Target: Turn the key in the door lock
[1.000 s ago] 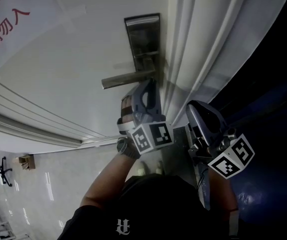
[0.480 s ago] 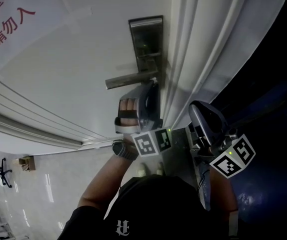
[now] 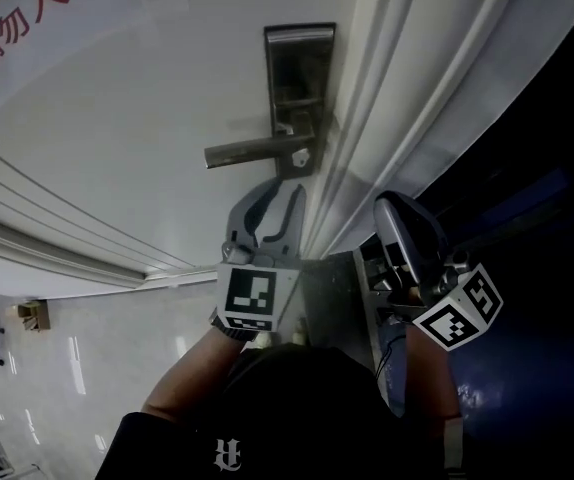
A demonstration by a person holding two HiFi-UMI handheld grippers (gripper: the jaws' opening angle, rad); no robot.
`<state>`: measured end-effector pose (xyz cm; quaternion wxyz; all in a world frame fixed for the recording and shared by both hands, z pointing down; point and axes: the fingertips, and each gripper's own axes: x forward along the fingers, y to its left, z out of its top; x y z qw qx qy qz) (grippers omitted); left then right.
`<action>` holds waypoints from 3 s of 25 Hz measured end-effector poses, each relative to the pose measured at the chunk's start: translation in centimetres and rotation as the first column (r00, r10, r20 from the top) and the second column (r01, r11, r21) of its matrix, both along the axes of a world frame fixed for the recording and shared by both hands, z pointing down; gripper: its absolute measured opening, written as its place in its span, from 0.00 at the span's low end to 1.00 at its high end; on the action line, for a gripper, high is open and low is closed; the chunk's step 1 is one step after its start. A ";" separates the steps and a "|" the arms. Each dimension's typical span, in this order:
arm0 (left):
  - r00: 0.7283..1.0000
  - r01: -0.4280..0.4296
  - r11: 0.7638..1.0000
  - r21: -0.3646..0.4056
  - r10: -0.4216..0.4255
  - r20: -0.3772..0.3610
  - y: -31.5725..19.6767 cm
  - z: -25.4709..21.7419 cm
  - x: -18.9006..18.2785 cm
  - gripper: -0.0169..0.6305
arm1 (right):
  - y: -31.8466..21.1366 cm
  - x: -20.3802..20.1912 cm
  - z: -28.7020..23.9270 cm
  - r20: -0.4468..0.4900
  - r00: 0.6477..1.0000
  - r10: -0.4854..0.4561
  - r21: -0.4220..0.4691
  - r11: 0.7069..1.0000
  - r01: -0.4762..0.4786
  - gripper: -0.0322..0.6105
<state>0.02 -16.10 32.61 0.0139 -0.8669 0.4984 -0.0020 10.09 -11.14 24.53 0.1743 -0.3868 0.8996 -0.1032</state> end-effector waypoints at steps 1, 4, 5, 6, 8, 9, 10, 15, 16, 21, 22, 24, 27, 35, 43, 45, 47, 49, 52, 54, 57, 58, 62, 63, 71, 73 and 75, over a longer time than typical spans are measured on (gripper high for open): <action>0.992 -0.042 0.997 -0.058 0.034 -0.125 -0.2 0.1 -0.1 0.16 | -0.1 -0.1 0.0 0.002 1.000 -0.004 0.000 1.000 0.004 0.08; 0.833 -0.240 0.949 -0.207 0.092 -0.545 -1.0 0.7 0.1 0.16 | 0.0 -0.3 0.2 -0.009 1.000 -0.012 -0.004 1.000 0.012 0.08; 0.747 -0.303 0.925 -0.229 0.081 -0.660 -1.2 0.9 0.0 0.16 | 0.1 -0.3 0.2 -0.012 1.000 -0.013 -0.004 1.000 0.013 0.08; 0.659 -0.352 0.905 -0.237 0.060 -0.750 -1.5 1.0 -0.2 0.16 | 0.2 -0.3 0.1 -0.013 1.000 -0.014 -0.004 1.000 0.014 0.08; 0.497 -0.425 0.876 -0.229 0.015 -0.868 -2.1 1.1 -0.4 0.16 | 0.2 -0.2 0.1 -0.007 1.000 -0.017 -0.008 1.000 0.017 0.08; 0.428 -0.451 0.865 -0.218 -0.004 -0.904 -2.3 1.0 -0.4 0.17 | 0.2 0.0 0.0 0.001 1.000 -0.019 -0.011 1.000 0.019 0.08; 0.373 -0.468 0.859 -0.208 -0.021 -0.927 -2.6 1.0 -0.3 0.17 | 0.2 0.1 0.0 0.011 1.000 -0.020 -0.016 1.000 0.021 0.08; 0.239 -0.499 0.844 -0.196 -0.083 -0.967 -3.9 1.1 0.1 0.19 | 0.1 0.7 0.0 0.043 0.999 -0.021 -0.031 0.999 0.022 0.08; 0.225 -0.504 0.842 -0.193 -0.088 -0.970 -4.0 1.1 0.3 0.20 | 0.1 0.7 0.0 0.044 0.999 -0.020 -0.033 0.999 0.021 0.08; 0.155 -0.522 0.837 -0.162 -0.094 -0.983 -4.7 1.1 0.6 0.20 | 0.0 0.9 0.1 0.055 0.998 -0.017 -0.051 0.998 0.020 0.08; 0.137 -0.527 0.837 -0.149 -0.089 -0.987 -4.8 1.0 0.7 0.20 | 0.0 1.0 0.2 0.057 0.998 -0.016 -0.055 0.998 0.020 0.08; 0.098 -0.538 0.835 -0.115 -0.073 -0.993 -4.9 0.9 0.8 0.19 | -0.1 1.1 0.3 0.062 0.998 -0.016 -0.063 0.998 0.020 0.08; 0.037 -0.553 0.831 -0.058 -0.045 -0.998 -5.0 0.6 0.8 0.14 | -0.2 1.1 0.4 0.074 0.997 -0.020 -0.074 0.997 0.026 0.08; 0.253 -0.527 0.835 -0.157 -0.022 -0.967 -4.9 0.1 1.0 0.12 | -0.1 0.7 0.3 0.076 0.996 -0.036 -0.076 0.996 0.042 0.08; 0.532 -0.424 0.853 -0.305 -0.039 -0.846 -5.0 0.1 1.1 0.12 | -0.1 -0.2 0.2 0.085 0.994 -0.073 -0.061 0.995 0.078 0.08; 0.591 -0.387 0.862 -0.326 -0.040 -0.806 -5.0 0.1 1.1 0.12 | -0.1 -0.3 0.3 0.088 0.993 -0.082 -0.058 0.995 0.087 0.08; 0.639 -0.355 0.870 -0.343 -0.042 -0.768 -5.0 0.2 1.1 0.12 | -0.1 -0.2 0.4 0.093 0.992 -0.088 -0.056 0.994 0.094 0.08; 0.689 -0.323 0.877 -0.356 -0.039 -0.723 -5.0 0.3 1.2 0.12 | 0.0 -0.1 0.4 0.099 0.991 -0.093 -0.054 0.994 0.098 0.08; 0.790 -0.252 0.897 -0.363 -0.026 -0.612 -4.9 0.1 1.3 0.12 | 0.0 0.1 0.4 0.108 0.989 -0.097 -0.050 0.993 0.103 0.08; 0.864 -0.190 0.915 -0.356 -0.017 -0.504 -4.9 0.0 1.4 0.12 | 0.1 0.3 0.4 0.117 0.988 -0.101 -0.046 0.993 0.107 0.08; 0.949 -0.089 0.946 -0.313 -0.014 -0.315 -4.8 -0.1 1.5 0.11 | 0.1 0.4 0.5 0.130 0.985 -0.111 -0.040 0.992 0.117 0.08; 0.965 -0.067 0.953 -0.294 -0.012 -0.261 -4.7 -0.1 1.6 0.11 | 0.1 0.4 0.5 0.133 0.985 -0.113 -0.039 0.992 0.120 0.08; 0.999 0.011 0.980 -0.200 -0.019 -0.040 -4.6 -0.3 1.9 0.11 | 0.3 0.6 0.5 0.139 0.983 -0.120 -0.035 0.991 0.126 0.08; 1.000 0.028 0.984 -0.176 -0.027 0.013 -4.5 -0.3 2.0 0.11 | 0.3 0.7 0.4 0.140 0.983 -0.120 -0.034 0.991 0.126 0.08; 0.920 0.109 0.994 0.013 -0.106 0.378 -4.4 -0.2 2.4 0.10 | 0.8 0.9 0.2 0.134 0.984 -0.119 -0.024 0.992 0.123 0.08; 0.870 0.114 0.991 0.069 -0.134 0.475 -4.3 -0.2 2.6 0.10 | 0.9 1.0 0.2 0.131 0.985 -0.116 -0.024 0.993 0.120 0.08; 0.804 0.112 0.984 0.136 -0.171 0.570 -4.2 -0.2 2.8 0.09 | 1.0 1.0 0.1 0.129 0.985 -0.114 -0.022 0.993 0.118 0.08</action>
